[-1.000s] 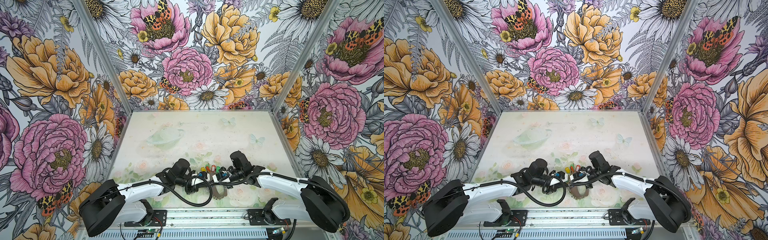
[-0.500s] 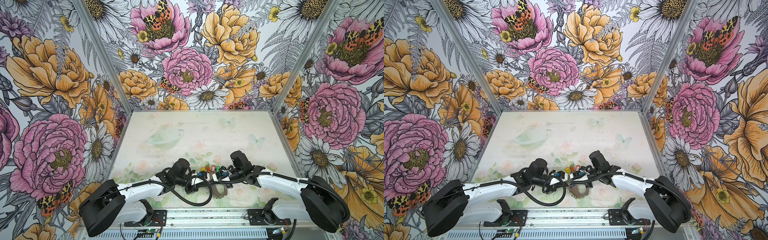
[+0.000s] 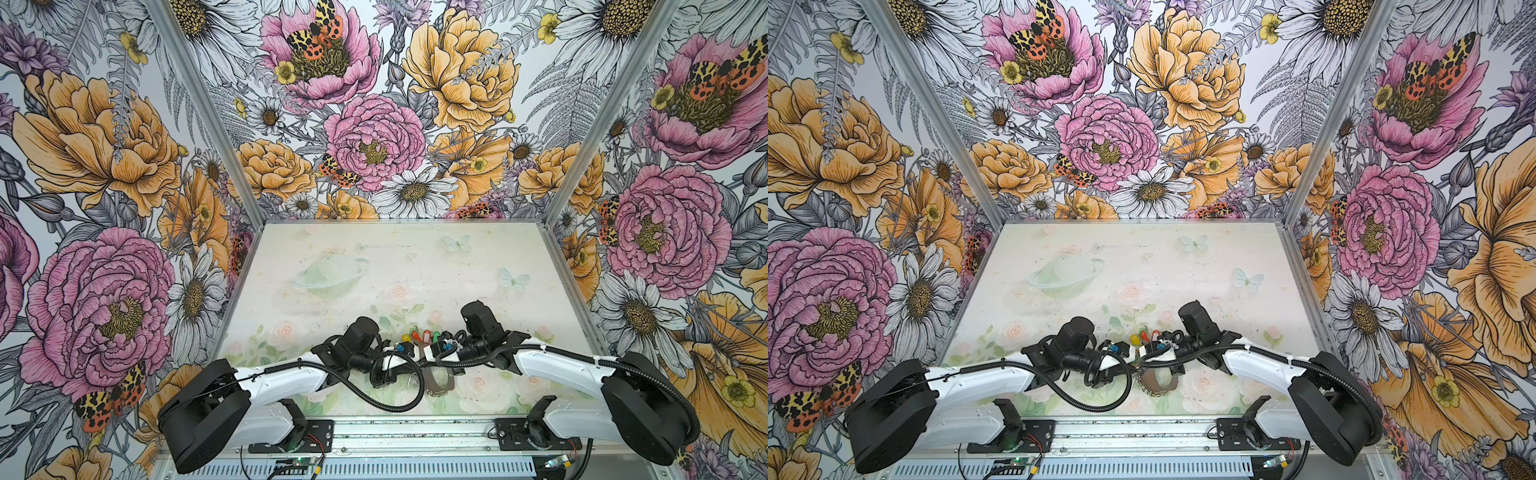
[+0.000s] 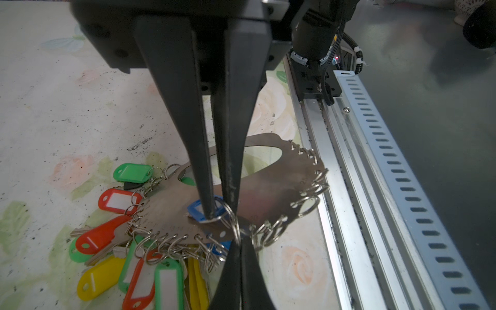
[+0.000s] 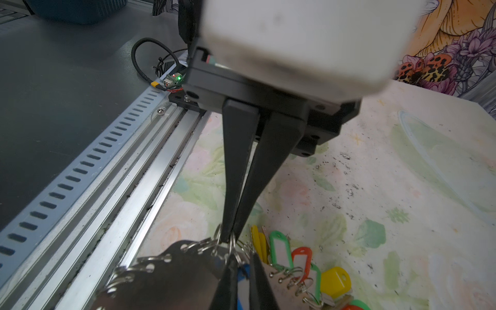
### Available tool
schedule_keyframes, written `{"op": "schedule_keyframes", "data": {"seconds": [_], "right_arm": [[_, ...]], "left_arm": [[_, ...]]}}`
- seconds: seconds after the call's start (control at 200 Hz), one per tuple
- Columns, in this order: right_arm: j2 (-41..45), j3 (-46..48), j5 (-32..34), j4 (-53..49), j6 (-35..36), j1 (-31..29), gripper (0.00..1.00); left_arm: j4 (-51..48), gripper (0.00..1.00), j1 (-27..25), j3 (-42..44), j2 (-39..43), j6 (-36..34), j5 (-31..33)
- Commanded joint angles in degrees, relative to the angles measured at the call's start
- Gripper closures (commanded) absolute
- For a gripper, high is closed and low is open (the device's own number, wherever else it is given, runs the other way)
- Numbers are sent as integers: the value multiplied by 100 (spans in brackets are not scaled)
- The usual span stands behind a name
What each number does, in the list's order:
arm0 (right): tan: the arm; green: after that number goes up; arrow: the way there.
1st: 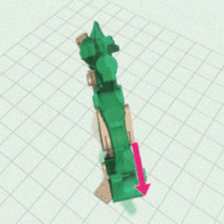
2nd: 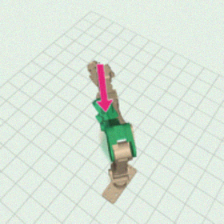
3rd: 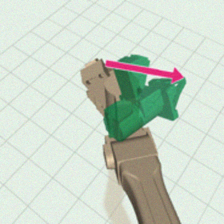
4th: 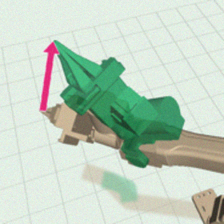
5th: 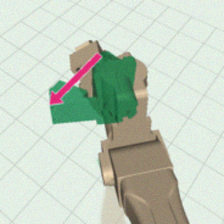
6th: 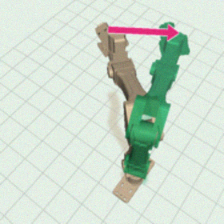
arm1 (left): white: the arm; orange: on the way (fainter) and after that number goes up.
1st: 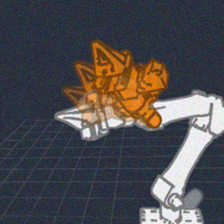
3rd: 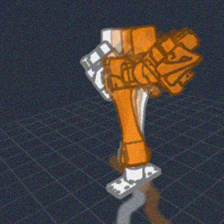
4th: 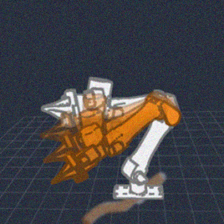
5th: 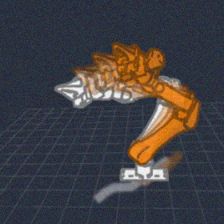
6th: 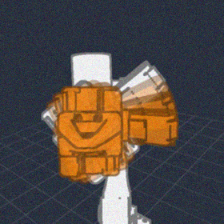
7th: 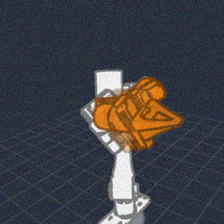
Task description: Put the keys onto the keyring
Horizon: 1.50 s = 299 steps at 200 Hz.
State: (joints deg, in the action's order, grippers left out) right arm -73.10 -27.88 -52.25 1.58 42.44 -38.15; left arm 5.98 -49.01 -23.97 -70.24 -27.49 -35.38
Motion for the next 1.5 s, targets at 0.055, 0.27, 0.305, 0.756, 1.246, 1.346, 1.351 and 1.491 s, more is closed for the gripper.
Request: {"op": "schedule_keyframes", "data": {"seconds": [0.055,0.27,0.305,0.756,1.246,1.346,1.351,1.491], "right_arm": [[25,-64,67,257,-69,27,87],[89,-25,159,210,-79,26,86],[77,-27,175,201,-84,27,86],[147,-16,-32,219,-83,1,88],[18,-62,-207,220,-172,-149,96],[-36,-61,-253,305,-228,-170,95],[-33,-60,-252,306,-232,-168,95],[-20,-42,-310,237,-228,-176,89]], "left_arm": [[387,100,-65,-108,19,-88,-269],[369,100,-68,-117,10,-85,-259],[369,100,-70,-117,14,-85,-260],[342,100,-65,-145,-34,-79,-229],[328,100,-81,-170,-30,-84,-185],[325,100,-83,-170,-20,-84,-173],[325,100,-87,-170,-18,-87,-172],[394,100,-82,-117,60,-69,-95]]}}
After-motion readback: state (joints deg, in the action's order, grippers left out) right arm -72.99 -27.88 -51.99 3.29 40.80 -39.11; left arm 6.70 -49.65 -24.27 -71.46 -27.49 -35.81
